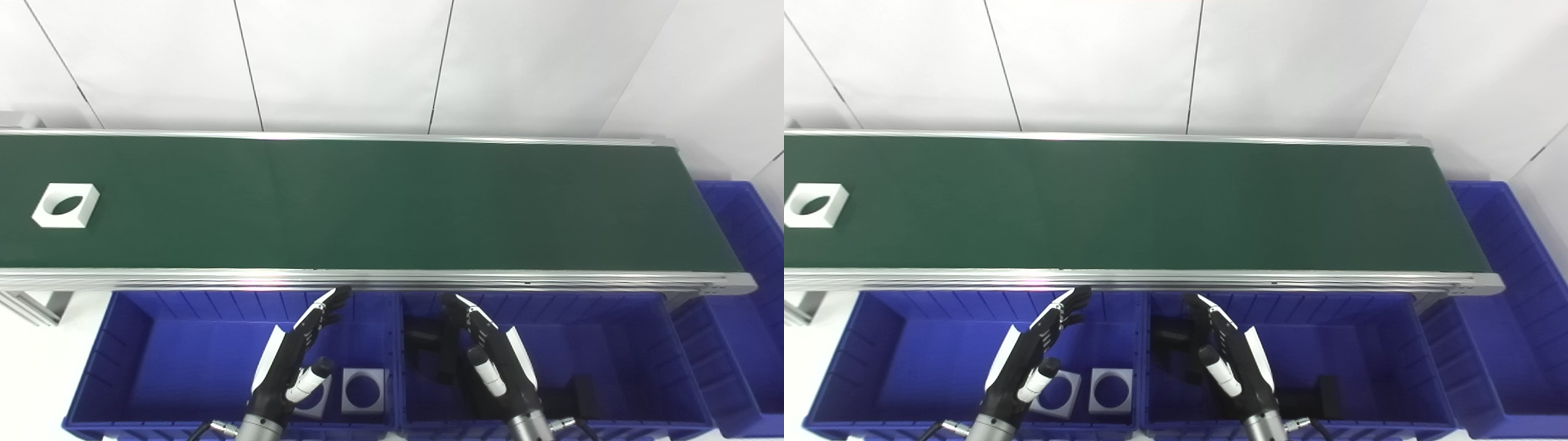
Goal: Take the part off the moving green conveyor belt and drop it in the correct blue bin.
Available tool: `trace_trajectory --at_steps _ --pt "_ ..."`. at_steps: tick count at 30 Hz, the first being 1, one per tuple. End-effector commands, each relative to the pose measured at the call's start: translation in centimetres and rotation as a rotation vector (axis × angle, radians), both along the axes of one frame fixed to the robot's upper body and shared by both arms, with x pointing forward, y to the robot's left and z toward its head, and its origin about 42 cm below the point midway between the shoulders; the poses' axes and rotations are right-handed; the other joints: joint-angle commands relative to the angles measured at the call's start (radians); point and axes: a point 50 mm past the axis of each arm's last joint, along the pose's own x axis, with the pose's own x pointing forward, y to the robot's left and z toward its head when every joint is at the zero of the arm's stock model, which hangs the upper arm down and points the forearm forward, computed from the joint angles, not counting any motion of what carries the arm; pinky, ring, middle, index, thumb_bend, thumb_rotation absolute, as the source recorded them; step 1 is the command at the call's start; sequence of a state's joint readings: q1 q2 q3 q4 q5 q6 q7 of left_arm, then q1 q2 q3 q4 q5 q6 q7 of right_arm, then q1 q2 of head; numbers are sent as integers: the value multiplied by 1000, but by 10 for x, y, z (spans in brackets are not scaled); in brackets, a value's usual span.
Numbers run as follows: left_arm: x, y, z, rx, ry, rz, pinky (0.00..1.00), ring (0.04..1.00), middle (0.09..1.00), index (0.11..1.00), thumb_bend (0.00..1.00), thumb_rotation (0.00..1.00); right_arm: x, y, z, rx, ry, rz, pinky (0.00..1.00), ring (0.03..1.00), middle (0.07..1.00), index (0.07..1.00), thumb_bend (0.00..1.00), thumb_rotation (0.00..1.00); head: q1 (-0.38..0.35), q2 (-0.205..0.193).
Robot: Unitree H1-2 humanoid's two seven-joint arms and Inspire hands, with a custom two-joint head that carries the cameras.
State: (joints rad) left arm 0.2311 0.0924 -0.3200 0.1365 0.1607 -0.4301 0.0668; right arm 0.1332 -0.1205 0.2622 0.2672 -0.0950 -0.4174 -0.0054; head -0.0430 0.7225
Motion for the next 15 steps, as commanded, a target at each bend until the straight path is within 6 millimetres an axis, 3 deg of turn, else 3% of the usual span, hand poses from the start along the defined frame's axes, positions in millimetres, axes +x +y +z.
trace_trajectory --at_steps 1,15 --pt "5 0 8 -23 -59 -3 845 895 897 876 892 1000 6 1 13 29 -84 13 877 914 911 875 894 1000 1 0" --pt "2 -1 7 -75 -33 -36 902 942 948 905 921 1000 5 2 13 12 -88 39 928 950 943 922 902 1000 1 -4"
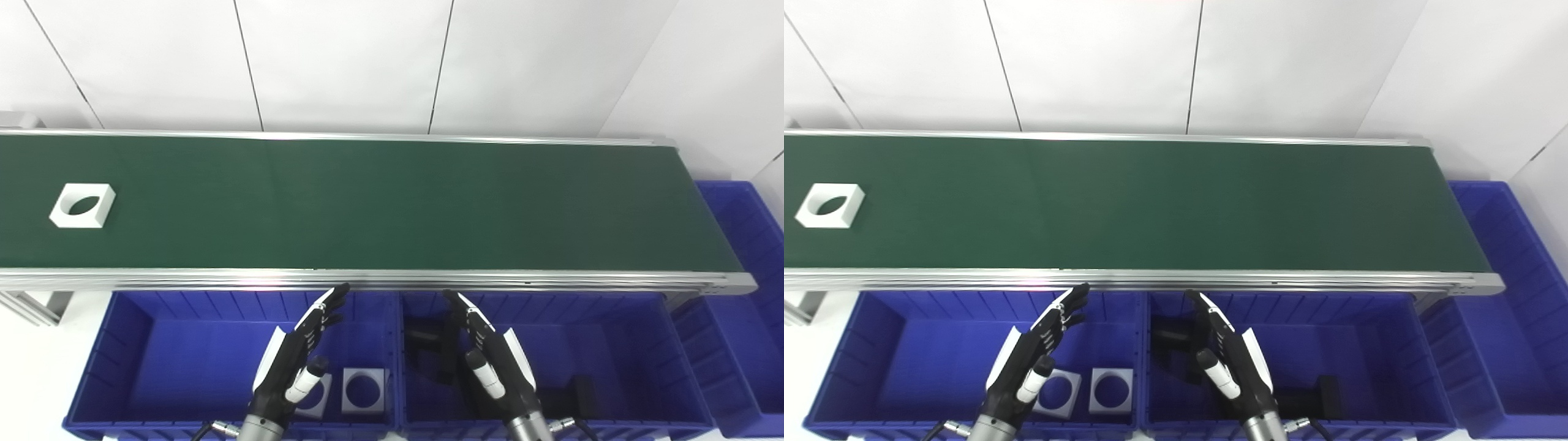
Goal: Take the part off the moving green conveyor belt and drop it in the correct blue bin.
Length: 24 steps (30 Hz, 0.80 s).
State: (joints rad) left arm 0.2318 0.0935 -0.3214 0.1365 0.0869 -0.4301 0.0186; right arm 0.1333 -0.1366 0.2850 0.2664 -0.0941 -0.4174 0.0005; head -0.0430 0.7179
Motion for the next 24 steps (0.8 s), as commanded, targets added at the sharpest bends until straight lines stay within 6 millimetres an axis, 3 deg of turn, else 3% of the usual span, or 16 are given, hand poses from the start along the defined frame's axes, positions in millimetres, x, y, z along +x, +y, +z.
trace_trajectory --at_steps 1,20,24 --pt "3 -1 8 -15 -57 -13 904 944 949 906 921 1000 7 2 14 25 -92 10 928 950 943 922 902 1000 1 0" --pt "2 -1 6 3 -57 -2 867 916 929 892 914 1000 5 0 13 17 -92 3 916 937 928 905 906 1000 4 -4" --pt "2 -2 4 -2 -48 -2 862 913 926 891 906 1000 5 -1 12 19 -83 2 917 937 926 904 909 1000 21 -24"
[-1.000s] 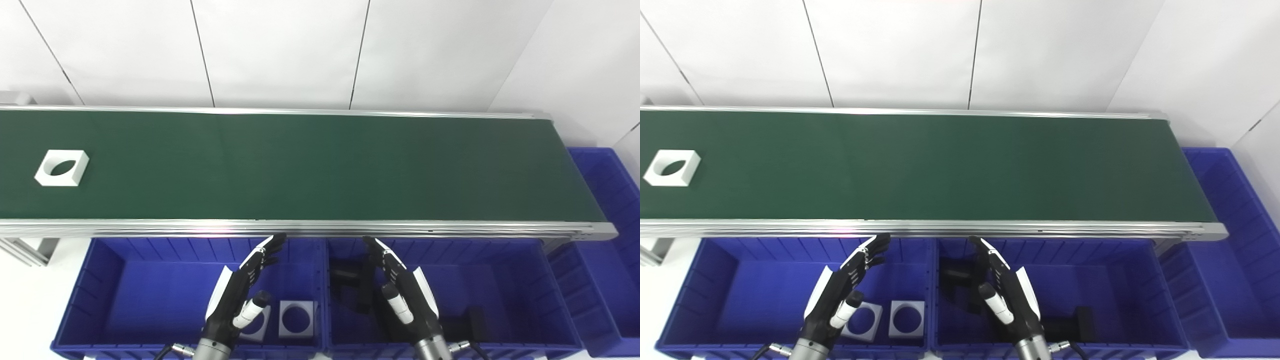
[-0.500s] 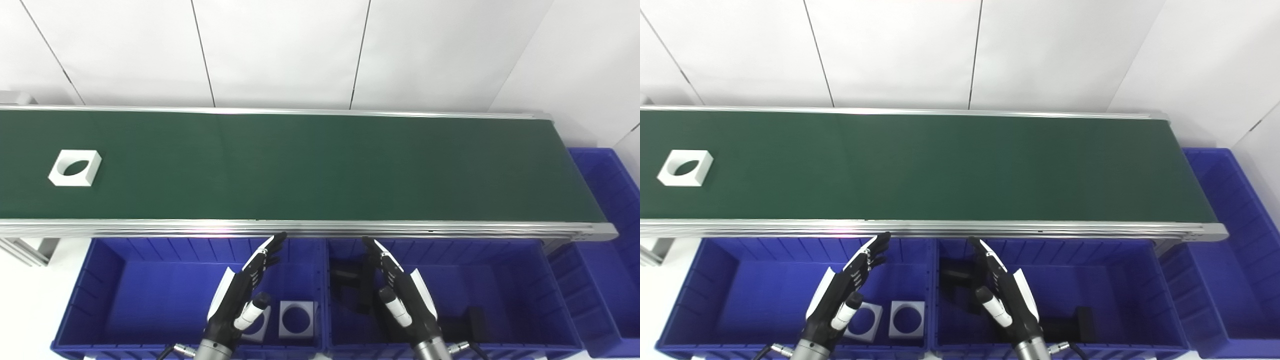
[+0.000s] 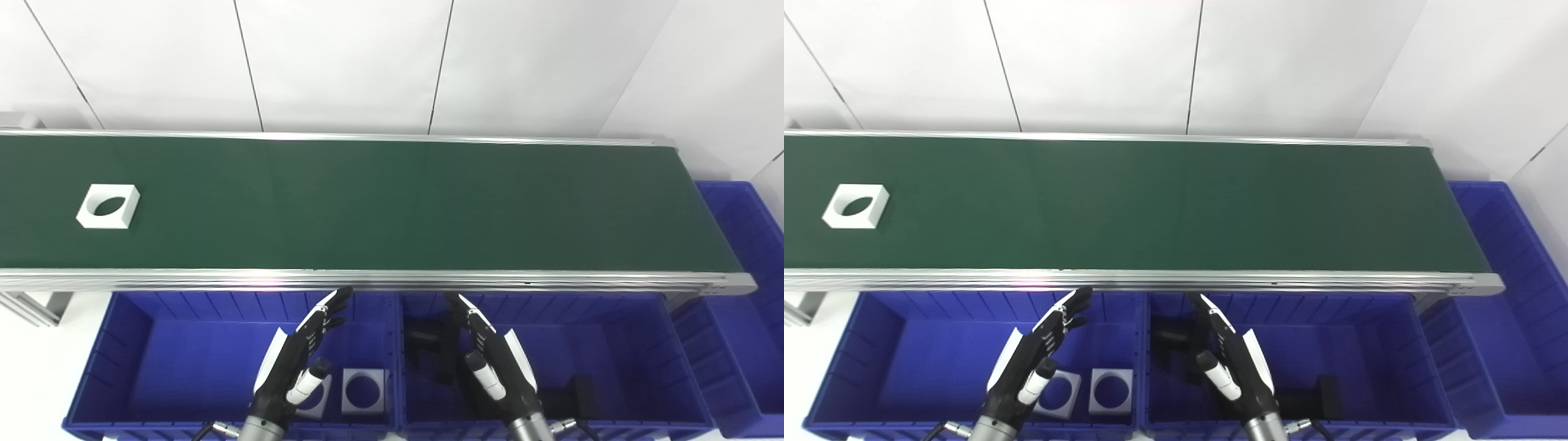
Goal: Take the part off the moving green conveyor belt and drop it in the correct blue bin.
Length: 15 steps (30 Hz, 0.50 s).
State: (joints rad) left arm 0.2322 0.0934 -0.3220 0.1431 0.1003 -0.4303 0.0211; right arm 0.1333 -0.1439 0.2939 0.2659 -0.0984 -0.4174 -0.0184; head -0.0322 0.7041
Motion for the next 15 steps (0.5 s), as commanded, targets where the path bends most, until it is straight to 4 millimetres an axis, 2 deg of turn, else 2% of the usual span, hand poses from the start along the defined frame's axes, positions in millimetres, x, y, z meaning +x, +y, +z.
trace_trajectory --at_steps 1,6,10,15 --pt "2 -2 5 -15 -49 0 861 913 926 891 904 1000 5 0 11 28 -77 9 917 936 926 903 906 1000 10 -10" --pt "1 -6 -1 -19 -25 2 859 912 921 895 945 1000 4 -2 5 7 -62 -2 911 929 919 900 884 1000 48 -64" --pt "1 -9 -8 -8 -6 -4 860 912 919 892 907 1000 3 -6 -1 0 -38 -10 903 922 916 898 894 1000 84 -104" --pt "3 -14 -14 6 6 0 855 910 916 884 909 1000 4 -10 -6 -8 -19 -16 898 917 913 897 891 1000 125 -143"
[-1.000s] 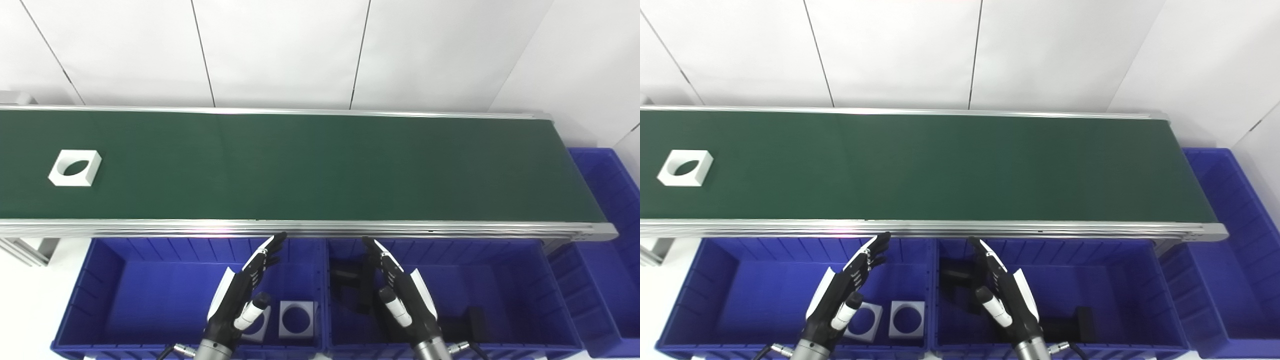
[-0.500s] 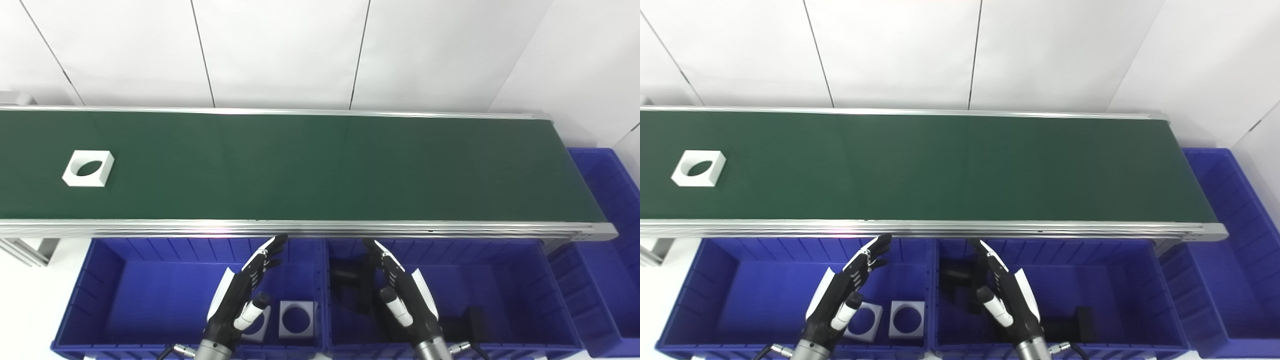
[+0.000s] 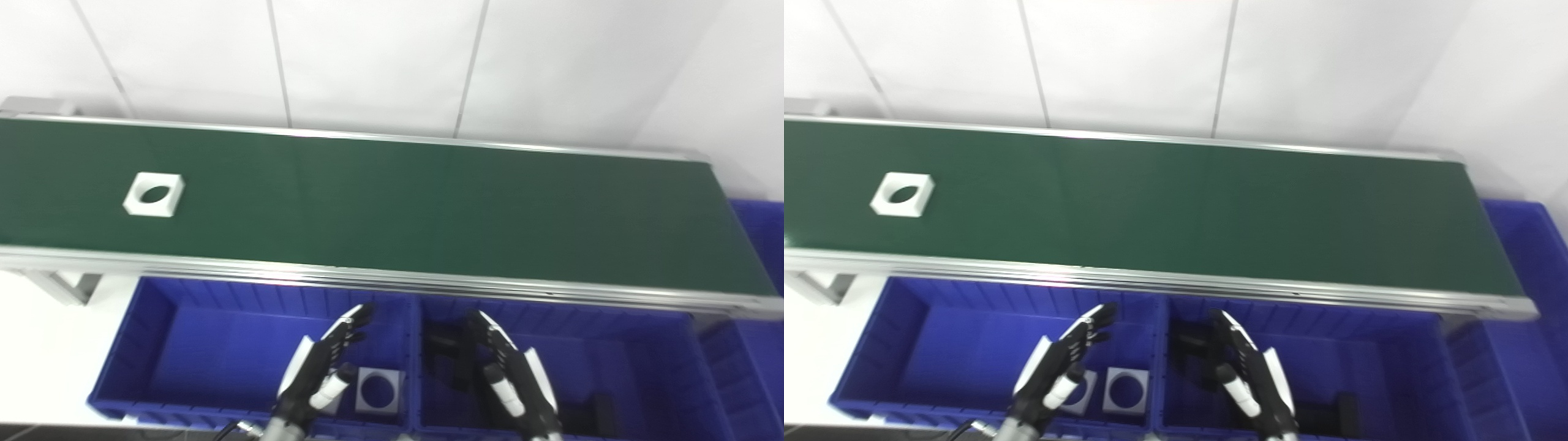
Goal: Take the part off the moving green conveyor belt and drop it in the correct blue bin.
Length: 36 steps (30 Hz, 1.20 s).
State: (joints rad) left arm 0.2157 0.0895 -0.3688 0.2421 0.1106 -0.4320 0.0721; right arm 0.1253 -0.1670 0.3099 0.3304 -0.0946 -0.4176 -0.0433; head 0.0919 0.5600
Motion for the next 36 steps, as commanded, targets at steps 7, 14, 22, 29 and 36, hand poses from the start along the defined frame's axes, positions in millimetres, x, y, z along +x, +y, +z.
trace_trajectory --at_steps 7,14,22,29,36 --pt "10 -11 3 12 -66 2 839 900 908 871 946 1000 9 -6 3 23 -48 -10 892 910 908 895 904 1000 54 -29" --pt "11 -16 -2 23 -59 10 798 875 887 842 932 1000 9 -9 -2 27 -24 -25 906 916 908 895 890 1000 97 -74" --pt "12 -18 -5 41 -64 18 776 860 874 829 944 996 10 -9 -5 19 -13 -22 899 906 906 894 920 1000 102 -90" --pt "11 -18 -7 31 -48 20 756 846 860 817 944 971 10 -9 -8 16 -6 -30 898 905 903 888 928 1000 103 -105" --pt "12 -18 -6 17 -44 16 723 816 829 806 964 956 10 -9 -7 13 -10 -27 900 907 900 886 930 1000 103 -105"
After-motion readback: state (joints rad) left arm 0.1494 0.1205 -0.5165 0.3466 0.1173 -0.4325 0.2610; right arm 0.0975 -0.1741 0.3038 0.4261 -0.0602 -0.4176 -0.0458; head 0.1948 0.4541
